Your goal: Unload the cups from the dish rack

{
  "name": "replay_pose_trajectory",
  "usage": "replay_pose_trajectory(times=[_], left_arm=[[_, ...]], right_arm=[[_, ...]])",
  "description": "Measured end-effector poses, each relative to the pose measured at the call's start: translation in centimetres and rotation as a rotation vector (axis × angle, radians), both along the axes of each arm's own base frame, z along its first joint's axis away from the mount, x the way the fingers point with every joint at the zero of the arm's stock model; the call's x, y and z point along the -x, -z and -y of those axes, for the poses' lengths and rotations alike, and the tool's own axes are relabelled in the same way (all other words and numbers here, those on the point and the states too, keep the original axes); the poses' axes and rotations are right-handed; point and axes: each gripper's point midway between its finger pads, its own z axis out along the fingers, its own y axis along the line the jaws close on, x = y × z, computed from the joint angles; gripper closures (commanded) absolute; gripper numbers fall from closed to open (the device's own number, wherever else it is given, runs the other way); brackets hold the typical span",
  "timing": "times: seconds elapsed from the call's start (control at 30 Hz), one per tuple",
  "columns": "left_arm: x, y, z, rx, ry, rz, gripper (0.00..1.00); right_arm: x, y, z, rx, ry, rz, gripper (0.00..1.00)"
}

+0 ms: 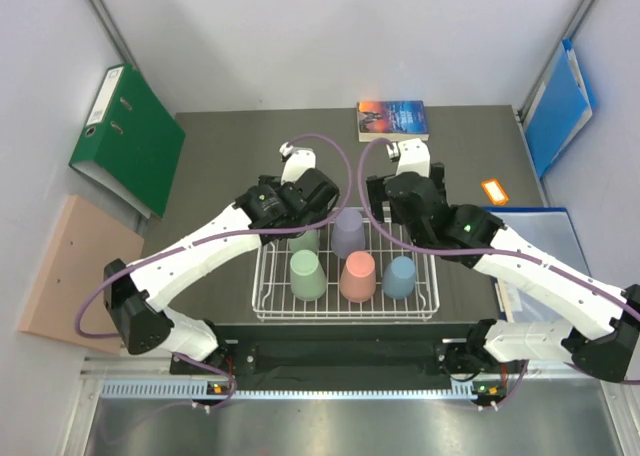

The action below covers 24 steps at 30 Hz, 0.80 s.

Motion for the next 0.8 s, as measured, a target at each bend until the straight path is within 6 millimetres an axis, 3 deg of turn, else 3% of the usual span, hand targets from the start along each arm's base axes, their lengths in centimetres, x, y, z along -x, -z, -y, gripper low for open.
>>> replay_pose_trajectory(times=[0.27, 0.4, 0.6, 0.8], left_arm=[[0.2, -2.0, 2.3, 0.183, 0.074, 0.050, 0.01], [0.4, -2.7, 3.9, 0.263, 0.131, 0.057, 0.01], [-0.4, -1.1, 6.8, 0.258, 0.180, -0.005, 0.01], [-0.9, 0.9, 9.3, 0.232, 0.211, -0.064, 0.01]], right_arm=[[-0.2, -0.5, 0.1, -0.034, 0.010, 0.011, 0.01], [-0.6, -2.3, 2.2, -0.116, 0.056, 0.040, 0.01], [-1.1, -5.1, 7.1, -0.212, 0.169, 0.104, 0.00], [-0.6, -5.2, 7.2, -0.240, 0.158, 0.096, 0.00]])
